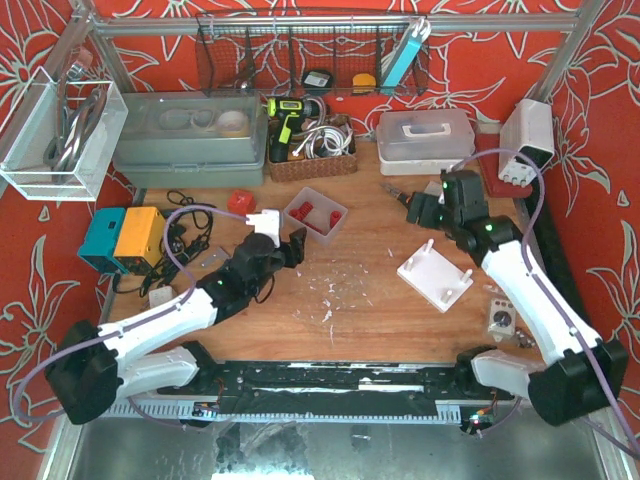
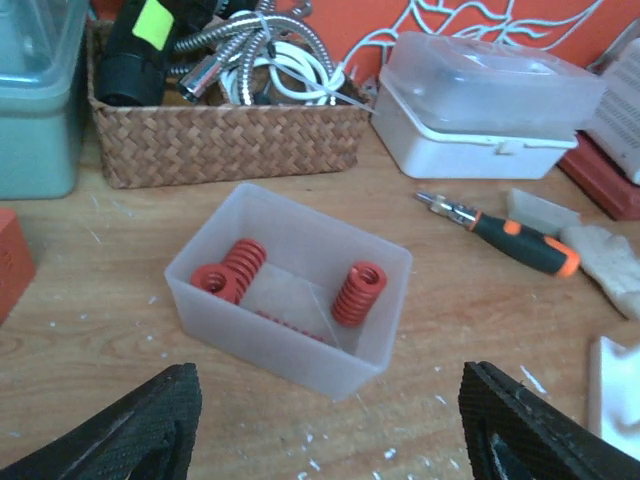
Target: Install the large spring
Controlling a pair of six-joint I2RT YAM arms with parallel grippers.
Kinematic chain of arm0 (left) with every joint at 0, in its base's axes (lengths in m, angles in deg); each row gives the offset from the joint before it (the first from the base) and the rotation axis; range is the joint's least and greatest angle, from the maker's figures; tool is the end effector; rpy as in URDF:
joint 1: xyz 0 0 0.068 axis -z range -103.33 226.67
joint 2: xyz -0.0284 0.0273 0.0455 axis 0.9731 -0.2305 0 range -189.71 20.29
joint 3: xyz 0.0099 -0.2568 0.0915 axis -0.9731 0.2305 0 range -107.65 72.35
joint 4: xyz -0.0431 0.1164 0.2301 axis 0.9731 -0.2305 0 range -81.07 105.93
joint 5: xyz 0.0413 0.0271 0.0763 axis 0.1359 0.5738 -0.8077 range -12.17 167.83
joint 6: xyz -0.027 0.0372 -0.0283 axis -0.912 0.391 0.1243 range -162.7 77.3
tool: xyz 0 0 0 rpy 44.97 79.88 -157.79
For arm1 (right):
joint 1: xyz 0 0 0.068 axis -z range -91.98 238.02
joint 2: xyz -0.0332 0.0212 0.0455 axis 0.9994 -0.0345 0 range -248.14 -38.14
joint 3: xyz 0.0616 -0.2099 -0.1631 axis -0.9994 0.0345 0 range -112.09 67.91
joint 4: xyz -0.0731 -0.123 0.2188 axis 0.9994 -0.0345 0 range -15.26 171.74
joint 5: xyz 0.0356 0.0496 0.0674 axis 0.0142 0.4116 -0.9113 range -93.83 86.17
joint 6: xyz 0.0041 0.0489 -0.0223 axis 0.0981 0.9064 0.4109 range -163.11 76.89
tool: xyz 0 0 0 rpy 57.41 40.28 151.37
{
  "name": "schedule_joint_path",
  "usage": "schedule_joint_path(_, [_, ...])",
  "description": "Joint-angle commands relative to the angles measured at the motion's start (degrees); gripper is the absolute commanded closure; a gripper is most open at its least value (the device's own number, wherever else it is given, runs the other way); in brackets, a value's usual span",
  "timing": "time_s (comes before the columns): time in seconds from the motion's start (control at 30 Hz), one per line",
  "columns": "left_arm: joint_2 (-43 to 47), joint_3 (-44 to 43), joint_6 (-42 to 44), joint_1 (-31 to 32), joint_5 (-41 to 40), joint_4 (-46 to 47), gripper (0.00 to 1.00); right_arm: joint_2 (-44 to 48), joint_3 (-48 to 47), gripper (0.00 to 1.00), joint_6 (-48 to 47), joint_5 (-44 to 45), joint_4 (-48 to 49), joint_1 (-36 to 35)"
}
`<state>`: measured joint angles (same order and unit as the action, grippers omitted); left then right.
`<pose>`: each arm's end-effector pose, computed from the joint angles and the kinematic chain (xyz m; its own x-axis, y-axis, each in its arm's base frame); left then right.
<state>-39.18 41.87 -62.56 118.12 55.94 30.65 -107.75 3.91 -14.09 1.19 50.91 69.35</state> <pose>0.1834 -0.1443 0.2481 -0.2904 -0.1641 -0.9427 0.2602 0.9345 -0.2428 0.2527 0.0821 0.3318 -0.6144 0.3024 -0.7288 0.0523 0.9372 0.3449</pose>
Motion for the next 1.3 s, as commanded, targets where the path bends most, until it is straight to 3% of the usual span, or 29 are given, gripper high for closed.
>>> schedule_joint_path(0.0, [-4.19, -5.20, -1.83, -2.93, 1.33, -3.86, 0.30, 5.52, 7.17, 0.01, -0.34, -1.68, 0.17, -3.60])
schedule_joint_path(0.2, [-13.95, -13.80, 2.56, -6.12, 3.82, -5.09, 0.41, 12.45, 16.34, 0.01, -1.55, -3.00, 7.31, -4.48])
schedule_joint_path(0.3, [-18.98, -18.07, 5.82, -6.49, 5.96, -6.76, 0.42, 14.08, 18.37, 0.02, -1.30, -3.30, 9.20, -4.53])
schedule_joint_path(0.53, [-31.17, -28.83, 4.10, -12.86, 8.91, -22.06, 0.43, 16.10, 20.59, 0.02, -0.54, -2.22, 11.02, -4.61])
schedule_joint_path(0.77, [-35.07, -32.18, 5.85, -13.13, 8.78, -23.16, 0.44, 17.72, 21.73, 0.03, -0.23, -2.02, 12.28, -4.61])
schedule_joint_path(1.27, [-44.96, -44.03, 4.63, -14.33, 7.14, -34.90, 0.49, 17.04, 21.84, 0.03, -0.45, -2.46, 12.62, -4.61])
